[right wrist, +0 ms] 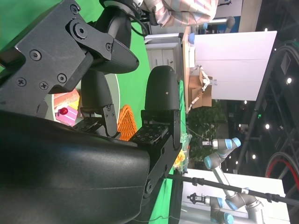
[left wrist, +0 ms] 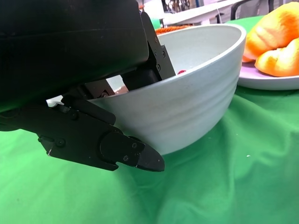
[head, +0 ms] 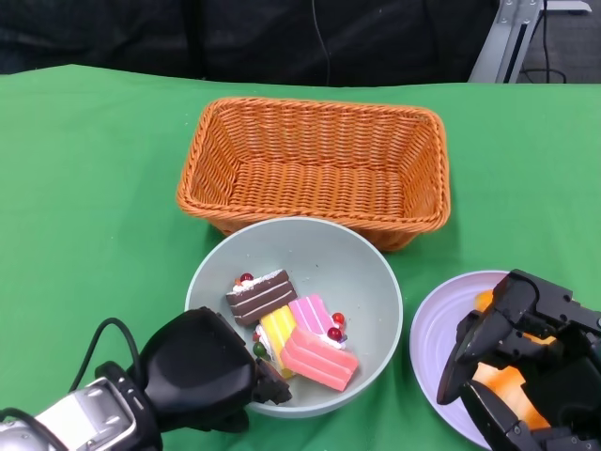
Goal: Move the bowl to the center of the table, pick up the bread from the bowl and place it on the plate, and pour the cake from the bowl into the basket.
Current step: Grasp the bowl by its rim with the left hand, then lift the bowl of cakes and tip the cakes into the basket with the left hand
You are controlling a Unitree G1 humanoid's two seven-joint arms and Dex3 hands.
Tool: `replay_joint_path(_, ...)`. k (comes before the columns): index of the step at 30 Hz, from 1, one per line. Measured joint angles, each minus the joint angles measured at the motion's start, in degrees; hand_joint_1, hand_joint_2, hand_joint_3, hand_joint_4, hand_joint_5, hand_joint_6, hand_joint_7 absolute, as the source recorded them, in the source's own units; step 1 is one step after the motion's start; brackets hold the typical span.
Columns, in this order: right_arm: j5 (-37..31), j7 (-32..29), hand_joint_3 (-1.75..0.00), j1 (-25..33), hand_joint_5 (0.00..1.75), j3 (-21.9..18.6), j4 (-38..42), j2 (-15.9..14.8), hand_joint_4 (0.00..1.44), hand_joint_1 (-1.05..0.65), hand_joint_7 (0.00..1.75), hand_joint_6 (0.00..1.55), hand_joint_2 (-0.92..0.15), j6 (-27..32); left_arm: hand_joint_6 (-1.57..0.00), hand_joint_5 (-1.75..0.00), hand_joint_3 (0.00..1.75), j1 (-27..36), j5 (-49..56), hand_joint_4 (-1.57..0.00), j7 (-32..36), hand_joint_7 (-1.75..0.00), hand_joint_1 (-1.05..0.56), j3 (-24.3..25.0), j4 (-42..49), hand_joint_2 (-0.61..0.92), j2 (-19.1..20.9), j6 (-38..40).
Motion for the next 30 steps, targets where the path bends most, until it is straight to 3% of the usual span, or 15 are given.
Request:
replay_joint_path(2, 0.03, -0.01, -1.2, 0.02, 1.53, 0.0, -0.01, 0.0, 0.71, -0.15, 1.36, 0.63, -0.32, 0.0, -1.02, -0.05, 0.02, -0.68, -0.89, -1.12, 0.27, -0.01, -0.36, -0.56, 1.38, 0.92, 0.0, -0.59)
replay_joint_path(4, 0.02, -0.02, -1.21, 0.04, 1.53, 0.0, -0.01, 0.0, 0.71, -0.15, 1.36, 0.63, -0.32, 0.0, -1.1, -0.13, 0.04, -1.15, -1.35, -1.25, 1.99, -0.05, -0.34, -0.93, 3.05, 0.92, 0.02, -1.56)
replay_joint_path(5, 0.02, -0.03, -1.21, 0.07, 1.53, 0.0, -0.02, 0.0, 0.71, -0.15, 1.36, 0.64, -0.32, -0.01, -1.14, -0.3, 0.06, -1.42, -1.67, -1.22, 3.27, -0.03, -0.33, -1.09, 4.1, 0.92, 0.02, -2.28)
replay_joint_path(6, 0.01, -0.05, -1.21, 0.1, 1.53, 0.0, -0.02, 0.0, 0.71, -0.15, 1.36, 0.64, -0.31, -0.01, -1.18, -0.69, 0.08, -1.8, -1.87, -1.07, 4.64, -0.02, -0.31, -1.36, 5.27, 0.92, 0.02, -2.97)
replay_joint_path(7, 0.01, -0.1, -1.21, 0.13, 1.53, 0.0, -0.02, 0.0, 0.71, -0.15, 1.36, 0.64, -0.31, -0.01, -1.21, -0.93, 0.07, -2.21, -1.9, -0.98, 6.45, -0.02, -0.31, -1.67, 6.65, 0.92, 0.02, -3.83)
replay_joint_path(9, 0.01, -0.15, -1.22, 0.27, 1.52, 0.0, -0.03, 0.0, 0.71, -0.15, 1.35, 0.64, -0.31, -0.01, -1.25, -1.32, 0.06, -2.92, -1.91, -0.85, 10.65, -0.02, -0.3, -2.12, 9.64, 0.92, 0.02, -5.85)
replay_joint_path(11, 0.01, -0.15, -1.24, 0.38, 1.51, -0.01, -0.03, 0.0, 0.71, -0.13, 1.34, 0.65, -0.3, -0.06, -1.27, -1.47, 0.09, -3.44, -2.07, -0.8, 15.05, -0.02, -0.3, -2.37, 12.91, 0.92, -0.05, -8.3)
replay_joint_path(14, 0.06, -0.11, -1.24, 0.43, 1.51, 0.0, -0.01, 0.0, 0.71, -0.15, 1.34, 0.64, -0.3, -0.2, -1.3, -1.54, 0.14, -4.41, -3.01, -0.76, 19.41, -0.04, -0.3, -2.8, 17.8, 0.92, -0.01, -12.14)
replay_joint_path(15, 0.09, -0.09, -1.23, 0.43, 1.51, -0.01, -0.01, 0.0, 0.71, -0.15, 1.34, 0.64, -0.31, -0.24, -1.22, -1.62, 0.17, -4.7, -3.53, -0.72, 20.21, -0.27, -0.3, -2.83, 19.04, 0.92, 0.08, -13.44)
replay_joint_path(16, 0.1, -0.07, -1.21, 0.43, 1.52, -0.01, -0.01, 0.0, 0.71, -0.16, 1.34, 0.64, -0.31, -0.26, -0.85, -1.67, 0.18, -5.02, -3.91, -0.69, 20.83, -0.99, -0.3, -2.87, 20.1, 0.92, 0.21, -14.67)
replay_joint_path(17, 0.11, -0.06, -1.21, 0.43, 1.52, -0.01, -0.01, 0.0, 0.71, -0.16, 1.34, 0.64, -0.32, -0.27, -0.71, -1.69, 0.18, -5.3, -4.24, -0.68, 21.44, -1.26, -0.3, -2.88, 20.91, 0.92, 0.38, -15.71)
replay_joint_path(19, 0.0, -0.06, -1.19, 0.43, 1.52, -0.01, 0.01, 0.0, 0.72, -0.16, 1.34, 0.64, -0.33, -0.41, -0.71, -1.58, 0.2, -5.53, -4.82, -0.73, 22.69, -1.23, -0.28, -2.85, 22.03, 0.92, 0.76, -17.85)
replay_joint_path(30, -0.54, -0.41, -1.15, 0.68, 1.5, 0.04, 0.12, 0.07, 0.73, -0.16, 1.33, 0.64, -0.37, -1.14, -0.84, -1.45, 0.17, -2.84, -7.36, -0.79, 23.78, -0.96, -0.26, -0.09, 19.76, 0.92, 4.67, -23.88)
